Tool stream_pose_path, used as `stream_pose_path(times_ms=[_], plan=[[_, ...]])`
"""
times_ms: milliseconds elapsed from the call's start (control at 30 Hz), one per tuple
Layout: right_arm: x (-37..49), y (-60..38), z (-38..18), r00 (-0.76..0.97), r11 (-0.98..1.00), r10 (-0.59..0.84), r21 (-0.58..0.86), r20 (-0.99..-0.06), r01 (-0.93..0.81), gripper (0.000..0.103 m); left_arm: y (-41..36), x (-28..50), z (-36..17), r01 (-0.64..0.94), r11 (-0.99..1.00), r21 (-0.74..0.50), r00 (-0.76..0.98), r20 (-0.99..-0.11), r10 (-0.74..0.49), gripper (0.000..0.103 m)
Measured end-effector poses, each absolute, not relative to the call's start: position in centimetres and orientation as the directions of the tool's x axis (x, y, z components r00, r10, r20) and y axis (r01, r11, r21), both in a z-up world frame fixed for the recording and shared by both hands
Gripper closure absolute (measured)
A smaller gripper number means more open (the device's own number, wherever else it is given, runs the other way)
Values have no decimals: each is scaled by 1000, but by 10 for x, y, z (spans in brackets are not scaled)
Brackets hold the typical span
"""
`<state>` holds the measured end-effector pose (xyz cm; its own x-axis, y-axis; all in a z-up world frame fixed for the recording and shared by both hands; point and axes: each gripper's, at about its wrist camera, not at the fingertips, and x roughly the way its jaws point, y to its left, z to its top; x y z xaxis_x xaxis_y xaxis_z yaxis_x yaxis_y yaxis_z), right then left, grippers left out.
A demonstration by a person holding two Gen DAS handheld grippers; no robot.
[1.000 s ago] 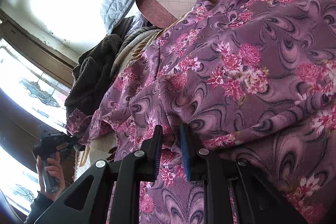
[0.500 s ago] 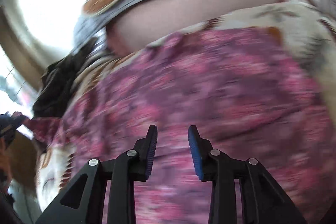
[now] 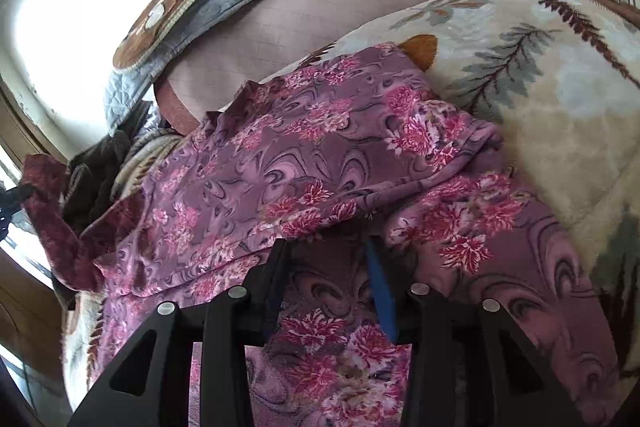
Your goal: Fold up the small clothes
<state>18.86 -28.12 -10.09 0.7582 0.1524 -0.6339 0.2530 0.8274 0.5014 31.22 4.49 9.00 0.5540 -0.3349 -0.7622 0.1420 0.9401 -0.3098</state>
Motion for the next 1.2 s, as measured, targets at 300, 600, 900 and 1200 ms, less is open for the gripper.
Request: stream_pose_path(times_ms=[300,600,900,1200], plan=[[184,-288,-105,781,790,197,567,-593,231,62,-87,302,31,305,921,-242,407,-841,-356,100],[181,-293,-108,793,771,218,599,-569,218,62,-145,284,-36,358,909,-215,253,-914,-316,95],[189,-298,-94,759,755,256,614,-599,230,60,-15,259,1,269,854,-445,303,-802,-514,55],[269,-245,-55,701,874,257,470,-665,126,33,83,301,-41,-32,806,-591,329,-768,-550,55]])
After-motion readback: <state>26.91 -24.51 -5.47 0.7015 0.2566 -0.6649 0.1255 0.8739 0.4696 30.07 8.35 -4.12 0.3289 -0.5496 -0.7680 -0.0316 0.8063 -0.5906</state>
